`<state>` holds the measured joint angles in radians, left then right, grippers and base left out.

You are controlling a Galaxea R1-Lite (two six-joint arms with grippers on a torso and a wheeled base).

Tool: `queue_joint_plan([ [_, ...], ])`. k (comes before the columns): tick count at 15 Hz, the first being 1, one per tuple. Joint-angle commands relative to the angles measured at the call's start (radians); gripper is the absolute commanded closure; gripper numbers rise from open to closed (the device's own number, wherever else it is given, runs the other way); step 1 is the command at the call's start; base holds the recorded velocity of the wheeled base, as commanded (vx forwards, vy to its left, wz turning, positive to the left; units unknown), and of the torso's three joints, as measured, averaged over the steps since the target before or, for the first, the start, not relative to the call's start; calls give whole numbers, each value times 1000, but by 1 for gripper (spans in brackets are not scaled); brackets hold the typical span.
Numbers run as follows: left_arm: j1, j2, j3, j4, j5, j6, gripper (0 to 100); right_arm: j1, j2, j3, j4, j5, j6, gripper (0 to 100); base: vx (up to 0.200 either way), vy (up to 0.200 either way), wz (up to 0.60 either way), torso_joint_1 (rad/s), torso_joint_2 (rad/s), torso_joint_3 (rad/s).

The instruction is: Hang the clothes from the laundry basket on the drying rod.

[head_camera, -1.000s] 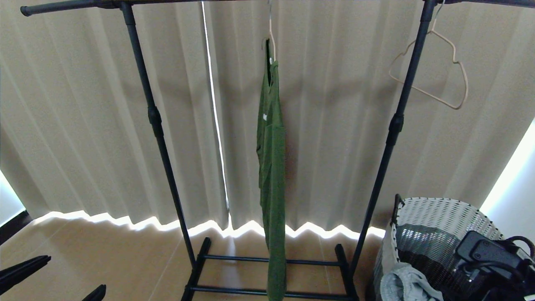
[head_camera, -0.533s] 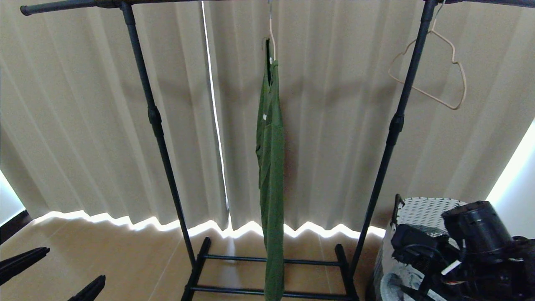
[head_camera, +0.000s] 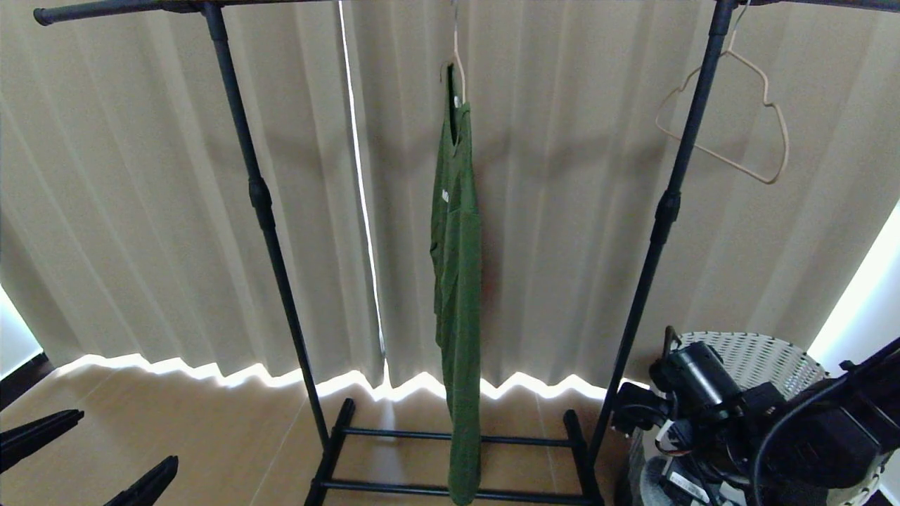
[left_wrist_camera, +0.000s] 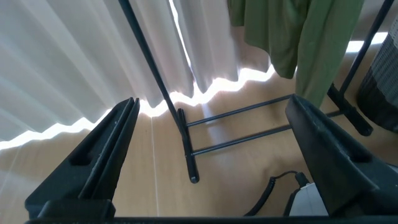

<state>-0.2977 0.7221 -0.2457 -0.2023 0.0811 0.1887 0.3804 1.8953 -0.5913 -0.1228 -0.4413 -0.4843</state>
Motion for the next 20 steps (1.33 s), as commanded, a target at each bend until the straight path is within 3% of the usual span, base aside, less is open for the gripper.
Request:
queue_joint_plan([
  [1,0,2,0,0,0,0,0,-20,82,-35,0,-22,12,0,0,0,0,0,0,0],
  [7,0,2,3,0,0,0,0,-81,149,-62,-1,-62,41,0,0,0,0,0,0,0],
  [8,0,2,3,0,0,0,0,-81,145,-62,-1,-62,41,100,0,0,0,0,0,0],
  [13,0,0,5,0,0,0,0,-80,85,-47,0,-59,102,100,0,0,0,0,0,0],
  [17,-1,3,16,-2,0,1,0,-80,-144,-44,11,-42,122,100,0,0,0,0,0,0],
  [20,-46,-7,71,-2,-1,11,0,-72,-295,-56,5,27,121,100,0,0,0,0,0,0],
])
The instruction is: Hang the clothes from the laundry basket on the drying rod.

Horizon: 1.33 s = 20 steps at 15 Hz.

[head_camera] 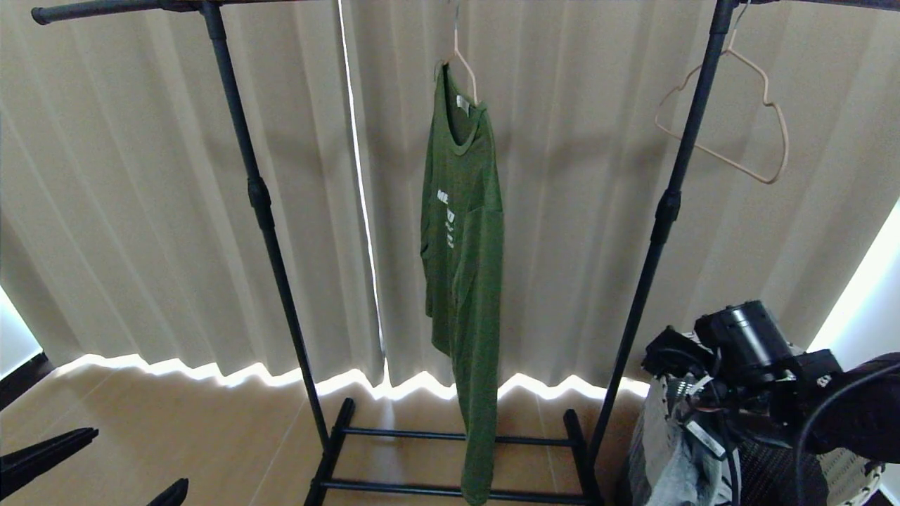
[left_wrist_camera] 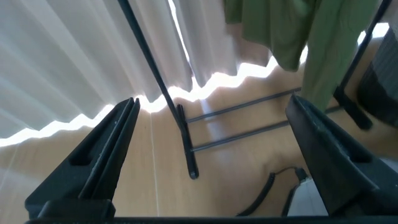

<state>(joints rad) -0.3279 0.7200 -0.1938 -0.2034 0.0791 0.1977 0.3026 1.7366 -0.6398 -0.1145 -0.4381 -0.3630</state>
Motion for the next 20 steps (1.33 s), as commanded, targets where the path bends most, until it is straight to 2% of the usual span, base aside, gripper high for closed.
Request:
queue_joint_plan([
  [1,-51,-19,27,1,1,11,0,7,-186,-15,-10,75,1,100,0,0,0,0,0,0],
  [3,-76,-24,10,1,2,65,0,18,-247,-24,-11,121,12,100,0,0,0,0,0,0],
  [5,-79,-24,10,1,2,91,0,33,-281,-35,-22,177,65,100,0,0,0,0,0,0],
  [6,-85,-22,4,1,2,91,0,53,-296,-35,-71,223,127,100,0,0,0,0,0,0],
  [10,-88,-10,-32,1,1,88,0,75,-282,-58,-228,236,150,100,0,0,0,0,0,0],
  [13,-100,26,-73,2,1,88,0,87,-282,-112,-251,265,151,100,0,0,0,0,0,0],
  [15,-151,67,-99,2,2,85,0,119,-276,-159,-251,280,160,100,0,0,0,0,0,0],
  [16,-165,84,-102,2,2,85,0,132,-275,-170,-251,283,177,100,0,0,0,0,0,0],
  [18,-232,182,-138,1,4,80,0,204,-262,-201,-252,295,289,100,0,0,0,0,0,0],
  [19,-247,203,-153,-1,4,74,0,216,-258,-215,-251,295,306,100,0,0,0,0,0,0],
  [20,-284,251,-197,1,4,37,0,225,-238,-255,-252,303,318,100,0,0,0,0,0,0],
])
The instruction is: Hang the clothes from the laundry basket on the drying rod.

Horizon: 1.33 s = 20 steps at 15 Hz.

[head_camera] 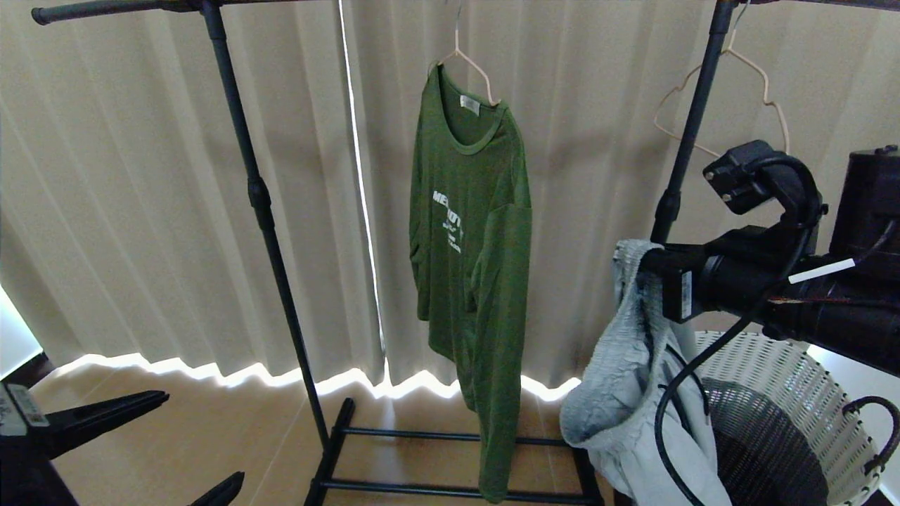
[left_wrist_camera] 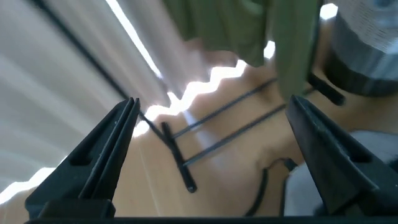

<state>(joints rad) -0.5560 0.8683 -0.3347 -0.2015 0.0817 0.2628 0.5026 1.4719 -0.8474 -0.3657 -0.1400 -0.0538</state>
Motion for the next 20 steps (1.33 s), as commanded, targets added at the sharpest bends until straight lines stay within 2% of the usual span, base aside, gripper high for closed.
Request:
queue_joint_plan([
  [1,-87,135,-84,-1,1,-54,0,25,41,-76,-1,13,11,100,0,0,0,0,0,0],
  [3,-125,216,-144,-1,3,-100,0,25,67,-148,-1,30,14,100,0,0,0,0,0,0],
  [7,-188,356,-196,-32,3,-117,0,53,84,-240,-1,60,35,100,0,0,0,0,0,0],
  [8,-245,445,-196,-139,4,-169,0,79,84,-246,-1,74,35,100,0,0,0,0,0,0],
  [10,-286,555,-198,-274,10,-224,0,108,82,-239,-1,85,40,100,0,0,0,0,0,0],
  [12,-294,637,-234,-340,3,-238,0,136,79,-240,-1,91,43,100,0,0,0,0,0,0],
  [13,-295,664,-264,-343,1,-252,0,149,76,-239,-1,96,45,100,0,0,0,0,0,0],
  [15,-331,722,-337,-343,0,-326,0,180,71,-239,-1,99,49,100,0,0,0,0,0,0],
  [18,-341,779,-383,-345,0,-356,0,215,67,-237,-30,99,72,100,0,0,0,0,0,0],
  [20,-325,841,-417,-389,1,-372,0,243,62,-232,-85,99,80,100,0,0,0,0,0,0],
])
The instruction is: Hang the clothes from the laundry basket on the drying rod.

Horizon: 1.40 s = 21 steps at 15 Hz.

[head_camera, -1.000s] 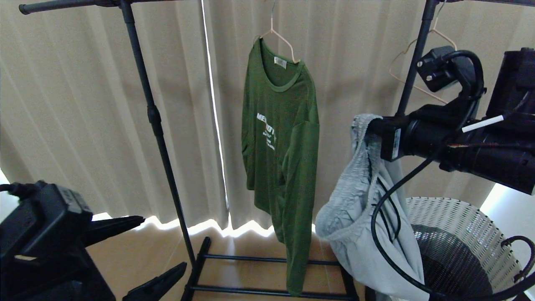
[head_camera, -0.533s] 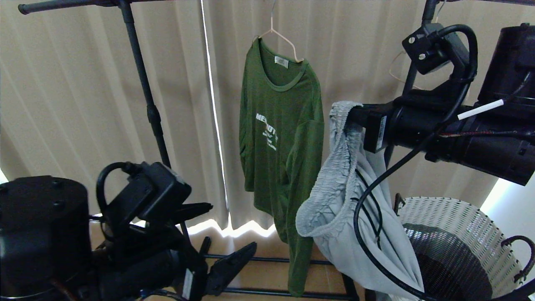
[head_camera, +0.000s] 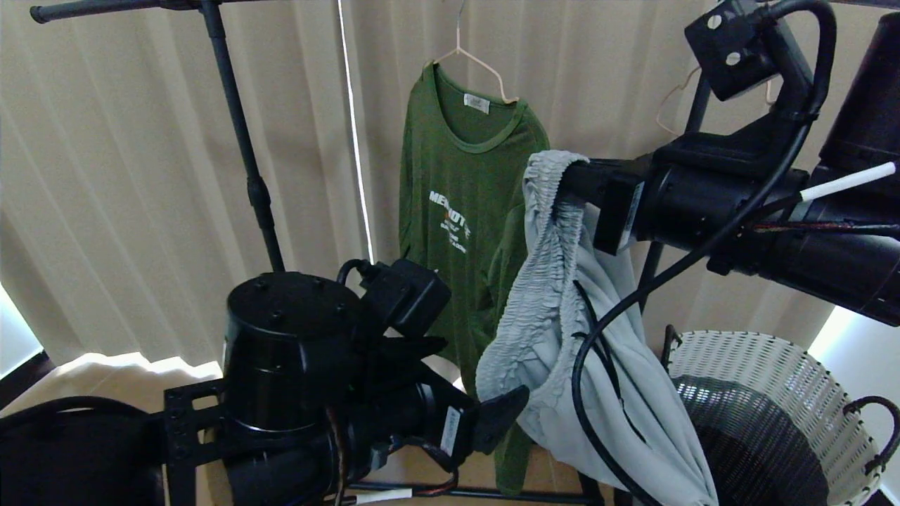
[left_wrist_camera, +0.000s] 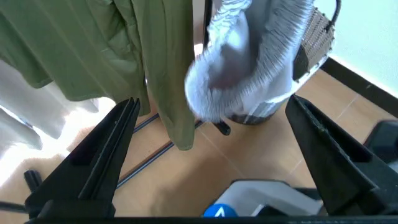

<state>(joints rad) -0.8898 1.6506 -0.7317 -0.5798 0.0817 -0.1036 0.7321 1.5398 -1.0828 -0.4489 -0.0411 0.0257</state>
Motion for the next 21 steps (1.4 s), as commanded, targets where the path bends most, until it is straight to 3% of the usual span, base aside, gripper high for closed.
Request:
queue_joint_plan([
  [1,25,74,-25,-18,1,-8,0,13,-15,11,-10,1,0,100,0,0,0,0,0,0],
  [6,101,115,-32,-25,0,-13,0,23,-93,73,-11,86,0,100,0,0,0,0,0,0],
  [15,89,182,6,-78,-3,-76,0,18,-107,72,-39,86,19,100,0,0,0,0,0,0],
  [16,89,179,15,-80,-3,-74,100,16,-109,72,-39,86,19,100,0,0,0,0,0,0],
  [21,104,81,149,-161,9,-33,100,-62,-95,84,-37,86,20,100,0,0,0,0,0,0],
])
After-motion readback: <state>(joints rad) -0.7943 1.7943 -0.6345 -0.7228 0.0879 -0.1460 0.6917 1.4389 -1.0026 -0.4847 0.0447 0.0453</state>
